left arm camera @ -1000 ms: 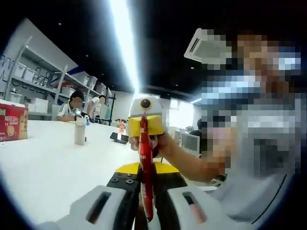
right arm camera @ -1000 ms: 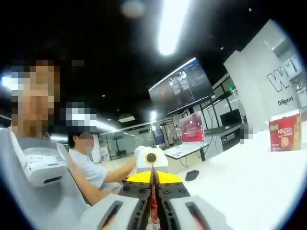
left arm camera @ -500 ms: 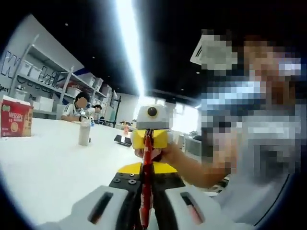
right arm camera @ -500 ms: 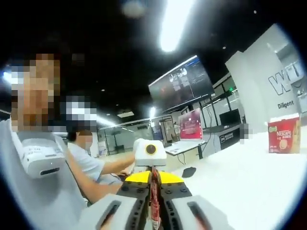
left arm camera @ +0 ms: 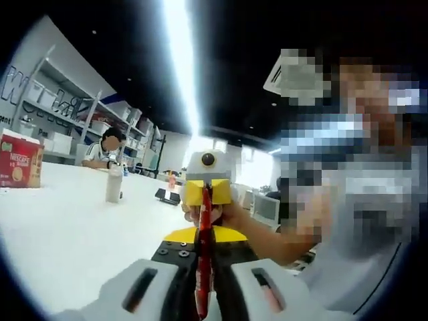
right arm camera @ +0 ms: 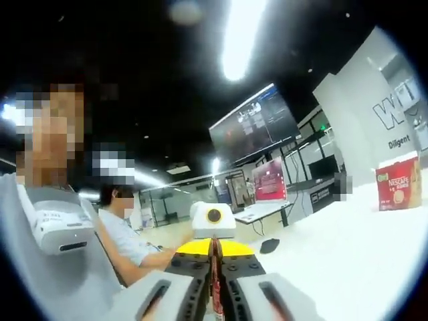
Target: Tear open the coffee pouch, take out the coffee, and pour the coffee from the pouch into the cup
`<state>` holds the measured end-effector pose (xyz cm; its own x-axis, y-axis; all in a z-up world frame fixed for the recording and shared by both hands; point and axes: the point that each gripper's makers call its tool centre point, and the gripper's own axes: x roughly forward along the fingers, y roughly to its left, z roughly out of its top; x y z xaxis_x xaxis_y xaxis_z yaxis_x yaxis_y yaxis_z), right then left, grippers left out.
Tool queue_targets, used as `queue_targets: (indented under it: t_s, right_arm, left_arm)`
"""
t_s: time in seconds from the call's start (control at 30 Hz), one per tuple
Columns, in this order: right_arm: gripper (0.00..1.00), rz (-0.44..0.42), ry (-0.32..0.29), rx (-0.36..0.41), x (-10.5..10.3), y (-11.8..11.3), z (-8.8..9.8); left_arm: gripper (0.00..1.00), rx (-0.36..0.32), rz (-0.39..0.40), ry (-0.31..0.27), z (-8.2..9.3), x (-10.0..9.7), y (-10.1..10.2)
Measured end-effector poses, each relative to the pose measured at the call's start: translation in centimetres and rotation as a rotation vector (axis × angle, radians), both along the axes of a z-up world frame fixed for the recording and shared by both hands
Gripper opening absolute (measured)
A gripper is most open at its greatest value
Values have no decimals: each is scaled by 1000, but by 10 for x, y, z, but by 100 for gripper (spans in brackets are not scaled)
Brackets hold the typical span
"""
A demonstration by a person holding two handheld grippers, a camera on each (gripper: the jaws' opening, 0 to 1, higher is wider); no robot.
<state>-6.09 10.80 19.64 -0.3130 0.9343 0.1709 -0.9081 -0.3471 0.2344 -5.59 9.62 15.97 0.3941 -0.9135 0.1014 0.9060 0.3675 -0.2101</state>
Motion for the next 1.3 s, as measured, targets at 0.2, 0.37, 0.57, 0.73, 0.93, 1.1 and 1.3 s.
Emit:
queue_targets:
  t_s: [0.2, 0.37, 0.57, 0.73, 0.93, 1.1, 1.3]
  right_arm:
    - [2, -13, 1, -17, 5, -6, 1]
    - [2, -6, -30, -44, 5, -10, -1]
    - [2, 8, -74, -60, 2, -10, -1]
    - [2, 12, -105, -86, 0, -10, -6]
    - [2, 12, -112, -101, 2, -11, -10]
    - [2, 21, -99, -78, 1, -12, -8]
    - [2, 13, -74, -64, 4, -11, -5]
  left_arm:
    - [14, -38, 31, -43, 16, 2, 13]
    - [9, -55, 1, -61, 37, -1, 19]
    - [8, 62, -26, -45, 35, 2, 6]
    - [7, 106, -53, -55, 35, 2, -1]
    - [5, 152, -62, -89, 31, 1, -5]
    - [5, 154, -73, -130, 33, 2, -3]
    - [3, 182, -59, -219, 36, 3, -1]
